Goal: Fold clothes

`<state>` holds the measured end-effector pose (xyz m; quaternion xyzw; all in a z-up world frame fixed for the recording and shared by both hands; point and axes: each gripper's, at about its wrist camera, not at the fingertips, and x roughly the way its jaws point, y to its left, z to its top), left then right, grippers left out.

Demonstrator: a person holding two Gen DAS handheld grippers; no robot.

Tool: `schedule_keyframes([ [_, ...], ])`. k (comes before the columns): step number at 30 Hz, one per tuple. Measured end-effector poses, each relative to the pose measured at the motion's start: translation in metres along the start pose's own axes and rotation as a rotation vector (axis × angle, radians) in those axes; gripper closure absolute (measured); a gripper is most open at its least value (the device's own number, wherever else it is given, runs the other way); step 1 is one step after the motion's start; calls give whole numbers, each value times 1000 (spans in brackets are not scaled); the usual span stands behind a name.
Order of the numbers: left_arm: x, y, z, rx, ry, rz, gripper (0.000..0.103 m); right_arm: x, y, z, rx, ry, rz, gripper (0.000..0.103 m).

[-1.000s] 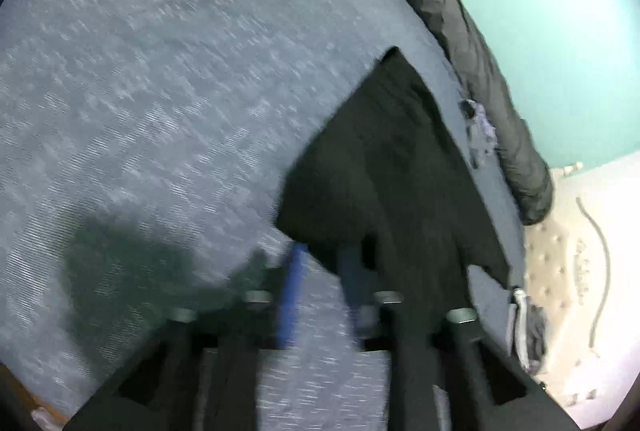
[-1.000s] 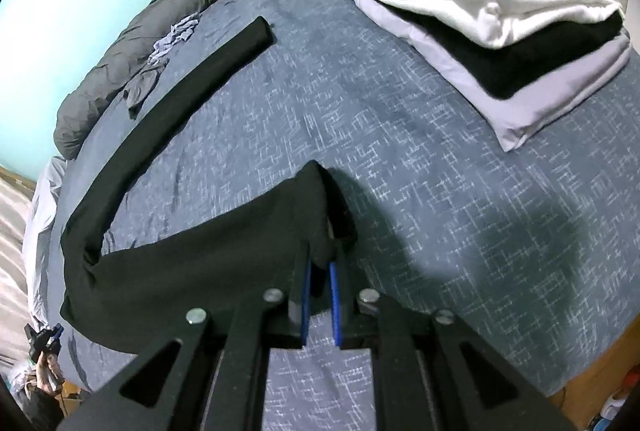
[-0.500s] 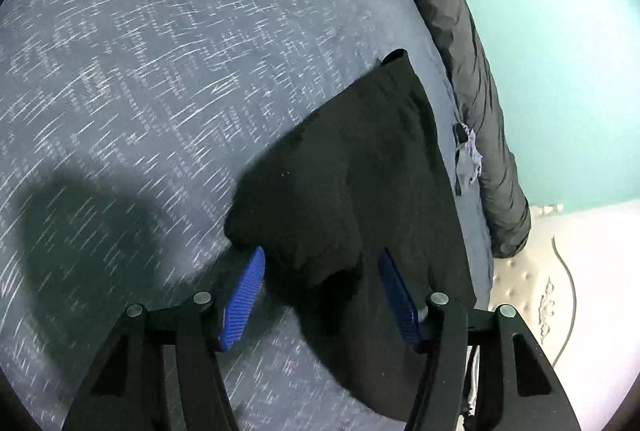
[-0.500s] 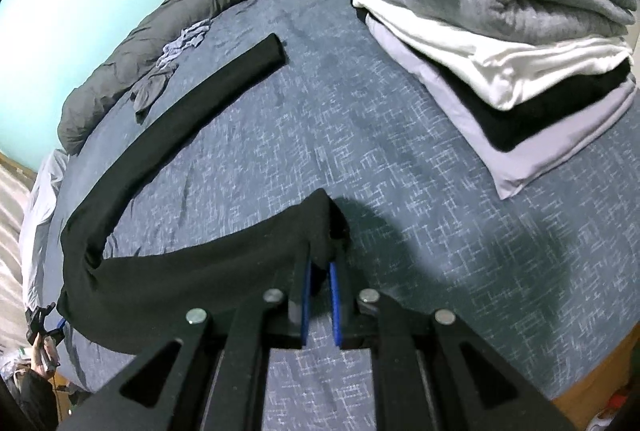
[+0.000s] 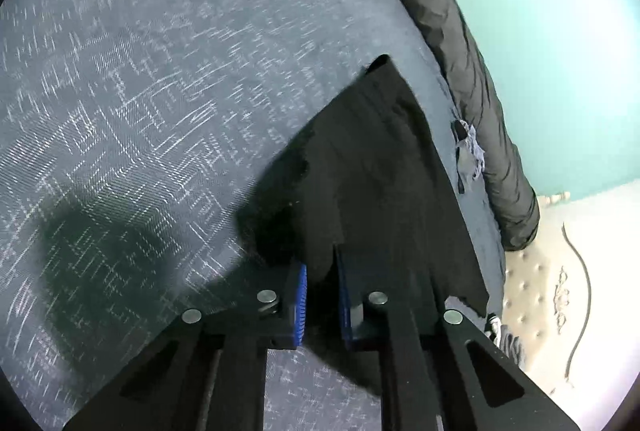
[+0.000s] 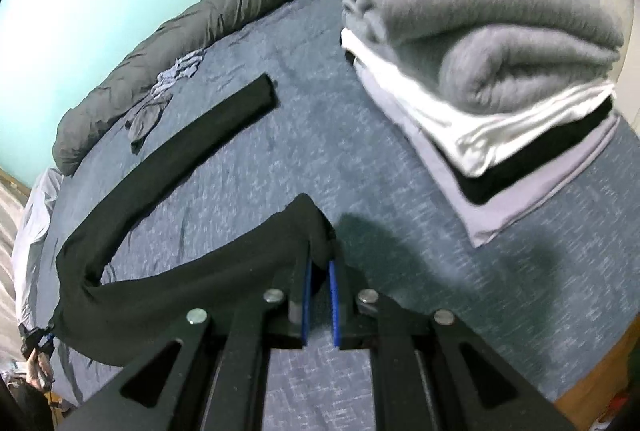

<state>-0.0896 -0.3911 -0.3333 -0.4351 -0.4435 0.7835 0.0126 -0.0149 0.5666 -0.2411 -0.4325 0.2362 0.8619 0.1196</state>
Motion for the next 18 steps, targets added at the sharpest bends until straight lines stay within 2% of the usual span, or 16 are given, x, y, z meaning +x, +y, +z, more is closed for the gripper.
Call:
schedule_keyframes([
  [5, -20, -21, -14, 80, -4, -2, 91, -14, -8, 11, -10, -26, -24, 97],
  [7, -16, -19, -21, 94, 35, 34, 91, -12, -12, 12, -10, -13, -33, 97],
  [13, -3, 8, -29, 32, 59, 97, 91, 12, -14, -3, -21, 79, -38, 97],
  [18, -9, -7, -21, 64, 24, 92, 91, 13, -7, 1, -40, 79, -29, 97],
])
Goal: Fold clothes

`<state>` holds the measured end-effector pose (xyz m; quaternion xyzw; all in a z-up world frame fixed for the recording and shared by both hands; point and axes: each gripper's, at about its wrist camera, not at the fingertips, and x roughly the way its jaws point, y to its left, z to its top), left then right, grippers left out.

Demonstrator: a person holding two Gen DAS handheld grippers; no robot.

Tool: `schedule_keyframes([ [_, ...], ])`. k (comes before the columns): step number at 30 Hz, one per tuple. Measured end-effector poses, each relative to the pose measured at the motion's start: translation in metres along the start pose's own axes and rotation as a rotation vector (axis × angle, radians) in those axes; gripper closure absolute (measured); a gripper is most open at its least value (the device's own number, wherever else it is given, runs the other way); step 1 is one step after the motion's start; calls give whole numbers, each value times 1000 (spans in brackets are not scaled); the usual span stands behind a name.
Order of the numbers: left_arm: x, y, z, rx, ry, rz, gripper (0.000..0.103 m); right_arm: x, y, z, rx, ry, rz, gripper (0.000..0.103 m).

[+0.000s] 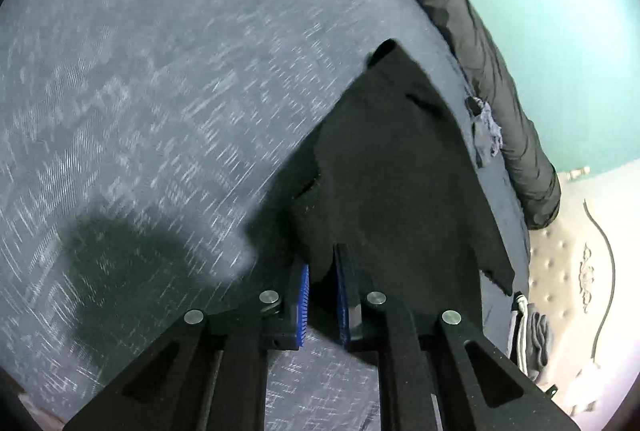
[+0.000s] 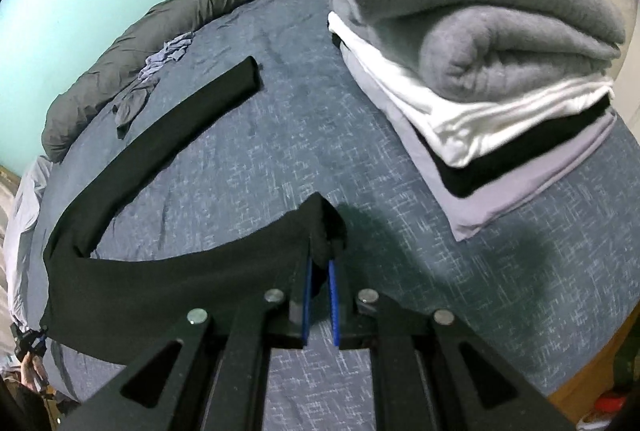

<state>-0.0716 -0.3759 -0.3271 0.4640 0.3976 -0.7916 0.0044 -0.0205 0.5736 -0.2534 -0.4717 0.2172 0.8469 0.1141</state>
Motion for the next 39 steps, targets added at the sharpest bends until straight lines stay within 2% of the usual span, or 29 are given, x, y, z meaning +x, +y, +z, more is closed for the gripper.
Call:
schedule_keyframes([
  [12, -20, -62, 59, 89, -67, 10, 95, -3, 39, 62, -86, 9, 8, 97],
  [22, 6, -122, 124, 138, -93, 26, 95, 25, 84, 133, -135, 30, -23, 97],
  [31, 55, -157, 189, 147, -96, 68, 95, 94, 96, 204, -83, 148, -71, 97],
  [39, 113, -160, 233, 127, -78, 108, 95, 181, 118, 268, -58, 230, -125, 96],
])
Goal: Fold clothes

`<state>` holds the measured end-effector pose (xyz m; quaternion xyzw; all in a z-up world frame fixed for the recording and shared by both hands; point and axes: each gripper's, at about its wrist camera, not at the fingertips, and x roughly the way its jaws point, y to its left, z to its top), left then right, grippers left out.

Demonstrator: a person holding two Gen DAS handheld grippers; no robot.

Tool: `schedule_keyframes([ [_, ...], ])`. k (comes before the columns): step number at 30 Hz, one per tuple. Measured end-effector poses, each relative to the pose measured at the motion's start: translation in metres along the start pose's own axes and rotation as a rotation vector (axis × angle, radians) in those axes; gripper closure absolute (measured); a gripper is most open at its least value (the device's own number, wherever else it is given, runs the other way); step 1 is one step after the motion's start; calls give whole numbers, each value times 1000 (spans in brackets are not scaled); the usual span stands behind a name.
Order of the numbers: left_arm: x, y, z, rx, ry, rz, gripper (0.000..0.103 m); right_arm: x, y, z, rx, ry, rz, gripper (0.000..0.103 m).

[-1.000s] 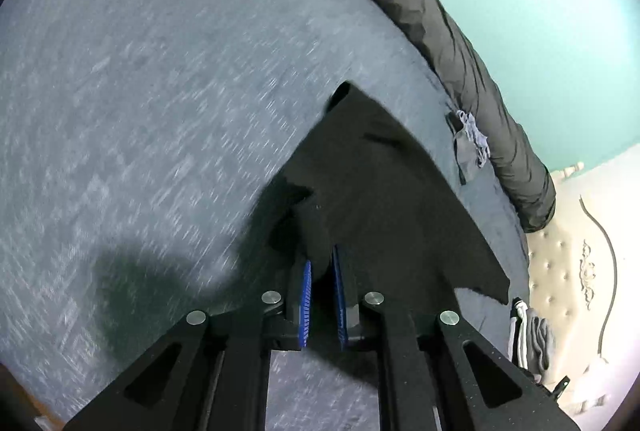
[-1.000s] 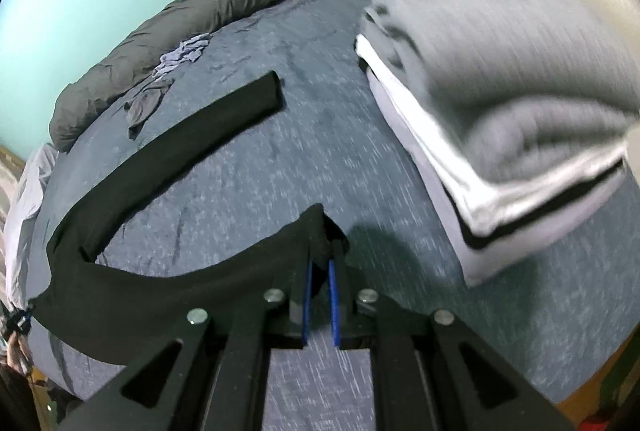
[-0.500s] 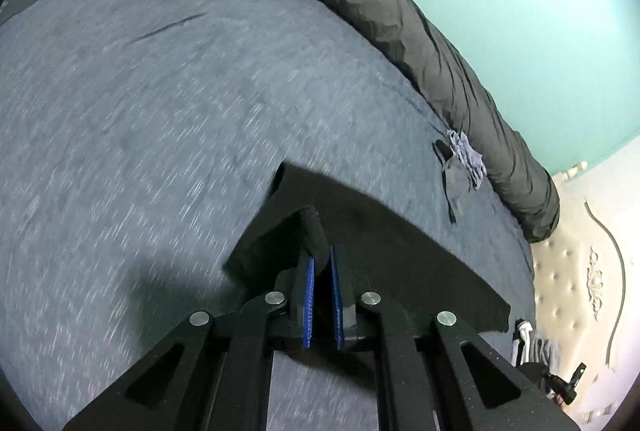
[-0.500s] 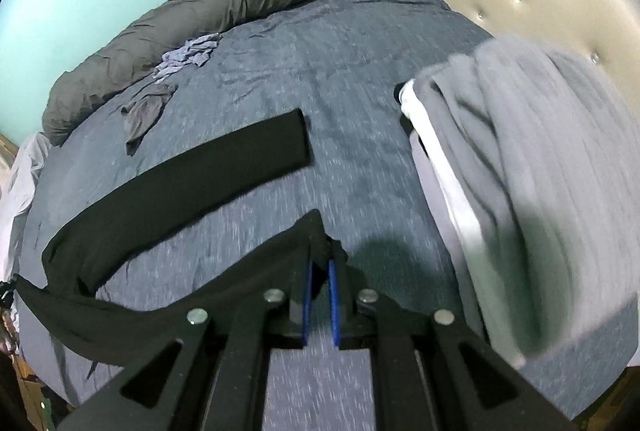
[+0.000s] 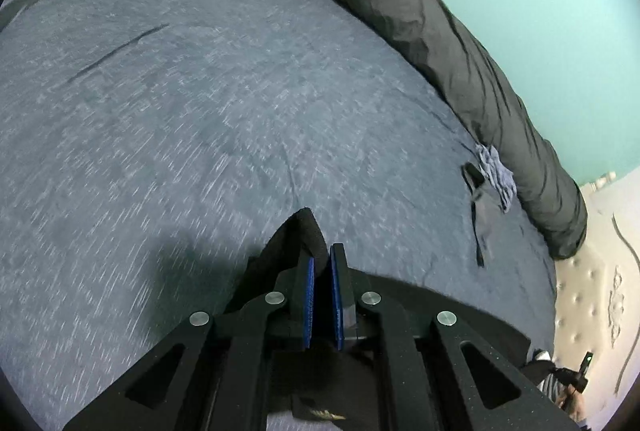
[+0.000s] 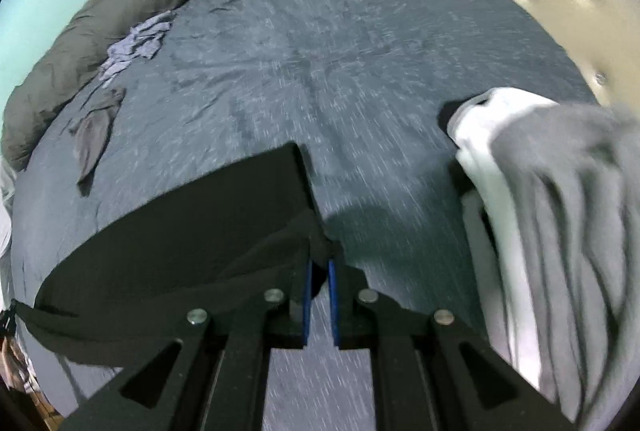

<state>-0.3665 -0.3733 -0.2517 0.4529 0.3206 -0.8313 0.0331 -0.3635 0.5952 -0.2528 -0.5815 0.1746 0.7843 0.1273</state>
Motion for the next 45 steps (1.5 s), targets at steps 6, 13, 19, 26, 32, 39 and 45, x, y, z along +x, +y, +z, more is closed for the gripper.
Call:
schedule_keyframes([
  [6, 46, 14, 11, -19, 34, 58, 93, 49, 4, 36, 23, 24, -42, 95],
  [13, 80, 12, 7, 30, 56, 151, 67, 75, 24, 50, -45, -109, -66, 85],
  [19, 45, 6, -5, 69, -21, 191, 32, 50, 32, 24, -158, -305, 4, 70],
  [26, 5, -12, -40, 151, -113, 201, 25, 43, 12, 2, -136, -303, 84, 48],
  [32, 1, -37, -93, 204, -172, 147, 24, 58, 14, -11, -144, -283, 143, 46],
  [39, 24, -59, -158, 226, -168, 82, 24, 78, 22, -10, -177, -272, 100, 72],
  [45, 34, -66, -189, 257, -171, 57, 24, 60, 38, -4, -251, -321, 33, 96],
])
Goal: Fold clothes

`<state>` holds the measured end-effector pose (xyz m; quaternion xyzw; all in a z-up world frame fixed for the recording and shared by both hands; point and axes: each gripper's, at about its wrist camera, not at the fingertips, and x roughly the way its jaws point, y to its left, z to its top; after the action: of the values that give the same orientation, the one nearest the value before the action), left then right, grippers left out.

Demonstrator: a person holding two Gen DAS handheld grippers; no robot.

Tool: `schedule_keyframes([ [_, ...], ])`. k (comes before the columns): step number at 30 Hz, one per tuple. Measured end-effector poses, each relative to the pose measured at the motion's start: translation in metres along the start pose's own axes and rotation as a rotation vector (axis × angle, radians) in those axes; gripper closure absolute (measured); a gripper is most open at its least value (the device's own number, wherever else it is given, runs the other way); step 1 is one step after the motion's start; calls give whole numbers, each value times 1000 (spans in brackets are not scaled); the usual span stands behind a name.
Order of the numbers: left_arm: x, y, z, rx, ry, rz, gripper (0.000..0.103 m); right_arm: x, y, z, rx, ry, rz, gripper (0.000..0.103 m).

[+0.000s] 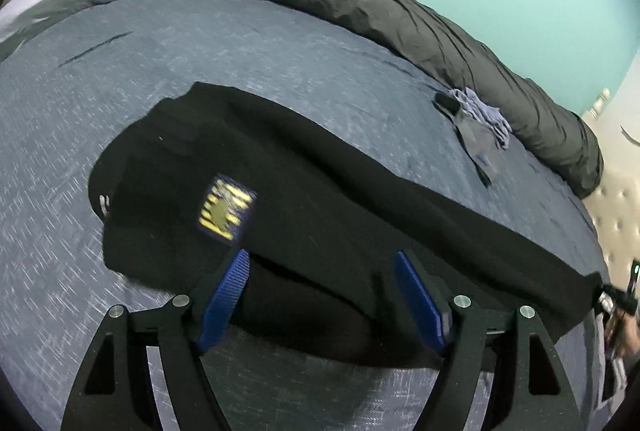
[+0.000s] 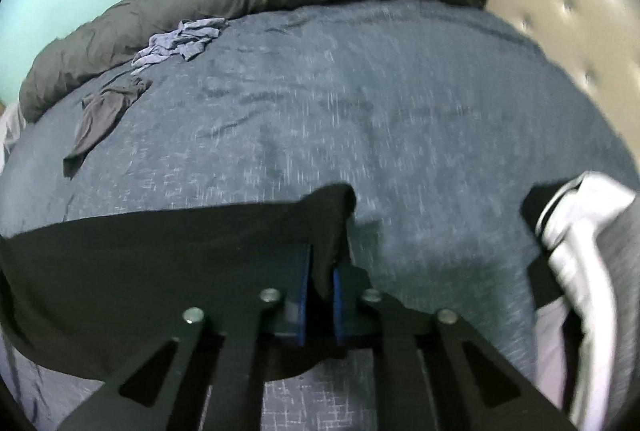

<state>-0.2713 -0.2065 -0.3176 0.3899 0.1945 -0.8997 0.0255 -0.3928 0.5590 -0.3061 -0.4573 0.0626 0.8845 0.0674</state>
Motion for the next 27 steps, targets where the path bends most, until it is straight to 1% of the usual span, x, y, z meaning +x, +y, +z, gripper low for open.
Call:
schedule_keyframes([
  [3, -2, -5, -6, 20, -4, -6, 24, -6, 1, 20, 7, -4, -26, 96],
  [7, 2, -15, -12, 55, -4, -3, 24, 13, 2, 43, 70, 77, -59, 96],
  [9, 4, -17, -14, 65, 2, -3, 24, 21, 5, 49, 81, 82, -56, 95],
  [10, 6, -19, -15, 64, 5, -5, 24, 23, 6, 52, 79, 65, -50, 93],
  [11, 8, -20, -16, 64, 9, -7, 24, 25, 7, 53, 79, 59, -54, 84],
  [12, 9, -22, -17, 65, 12, -9, 24, 30, 5, 51, 83, 77, -65, 76],
  [15, 10, -25, -19, 78, 14, -14, 24, 31, -6, 39, 110, 84, -68, 75],
  [16, 10, -25, -19, 78, 13, -16, 24, 27, -12, 33, 132, 60, -56, 73],
  [18, 9, -24, -19, 68, 11, -23, 24, 13, -28, 19, 189, -15, -17, 58],
  [19, 8, -23, -19, 62, 10, -27, 24, 7, -38, 9, 229, -48, 20, 57],
  [21, 7, -21, -19, 52, 9, -34, 24, 2, -52, -11, 281, -74, 74, 57],
  [24, 6, -22, -20, 45, 7, -41, 24, 5, -56, -34, 283, -61, 121, 57],
  [27, 5, -22, -21, 42, 7, -46, 24, 13, -55, -47, 314, -66, 171, 57],
])
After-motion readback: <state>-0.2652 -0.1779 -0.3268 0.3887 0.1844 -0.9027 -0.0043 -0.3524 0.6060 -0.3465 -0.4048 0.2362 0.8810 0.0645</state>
